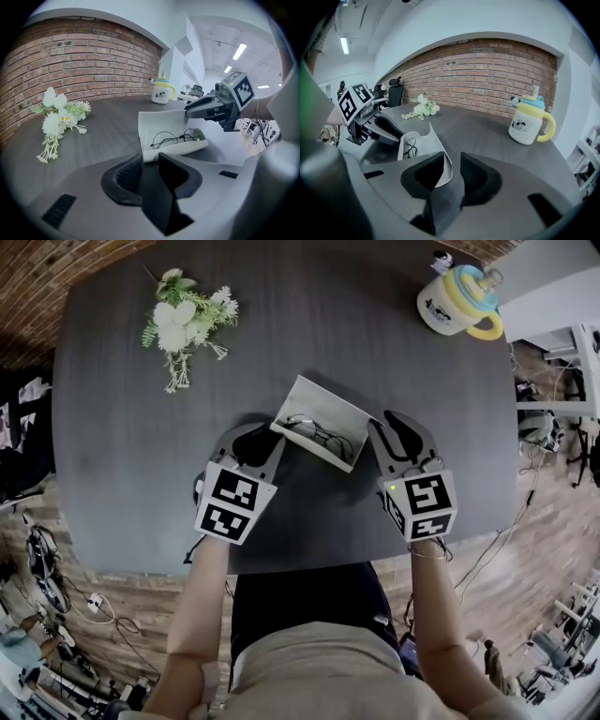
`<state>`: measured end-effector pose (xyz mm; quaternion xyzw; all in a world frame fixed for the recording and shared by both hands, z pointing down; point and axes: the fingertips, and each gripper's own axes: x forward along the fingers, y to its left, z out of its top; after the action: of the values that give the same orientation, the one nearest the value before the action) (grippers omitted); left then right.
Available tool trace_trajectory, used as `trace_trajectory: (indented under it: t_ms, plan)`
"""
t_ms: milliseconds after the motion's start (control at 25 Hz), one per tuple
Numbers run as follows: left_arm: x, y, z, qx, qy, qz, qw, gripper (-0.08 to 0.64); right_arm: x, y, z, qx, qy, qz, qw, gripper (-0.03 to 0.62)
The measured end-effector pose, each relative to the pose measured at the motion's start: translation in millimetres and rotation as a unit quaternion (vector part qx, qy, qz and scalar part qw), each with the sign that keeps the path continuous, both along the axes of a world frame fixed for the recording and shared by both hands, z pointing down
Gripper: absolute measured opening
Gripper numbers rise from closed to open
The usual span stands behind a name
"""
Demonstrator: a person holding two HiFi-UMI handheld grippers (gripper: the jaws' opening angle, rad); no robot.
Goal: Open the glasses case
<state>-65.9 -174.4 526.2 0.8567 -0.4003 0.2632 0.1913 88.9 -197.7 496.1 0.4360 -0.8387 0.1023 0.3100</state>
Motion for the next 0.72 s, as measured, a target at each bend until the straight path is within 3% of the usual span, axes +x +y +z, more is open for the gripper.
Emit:
trace_trajectory:
  t_ms: [720]
  plan:
    - [-15.4,14.7,-34.4,0.013,0.023,-0.033,0.9991,0.109,-16.1,13.5,-29.1,0.008,-0.009,-0.036,0.999,0.137]
